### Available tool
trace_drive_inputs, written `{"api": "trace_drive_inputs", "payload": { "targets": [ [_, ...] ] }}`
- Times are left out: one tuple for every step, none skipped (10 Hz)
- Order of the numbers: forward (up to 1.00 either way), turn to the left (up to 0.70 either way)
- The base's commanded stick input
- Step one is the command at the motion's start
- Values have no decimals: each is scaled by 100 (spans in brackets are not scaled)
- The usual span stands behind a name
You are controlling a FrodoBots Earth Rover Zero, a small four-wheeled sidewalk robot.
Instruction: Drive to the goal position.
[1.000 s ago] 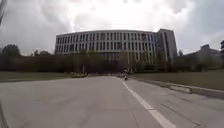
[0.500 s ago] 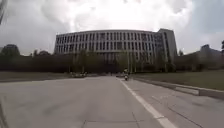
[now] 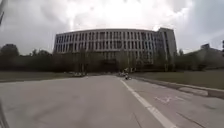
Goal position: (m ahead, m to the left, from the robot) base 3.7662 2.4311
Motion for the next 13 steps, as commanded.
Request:
{"api": "trace_drive_inputs", "payload": {
  "targets": [
    [70, 0],
    [70, 0],
    [70, 0],
    [70, 0],
    [70, 0],
    [70, 0],
    [70, 0],
    [70, 0],
    [70, 0],
    [70, 0],
    [70, 0],
    [70, 0],
    [70, 0]
  ]
}}
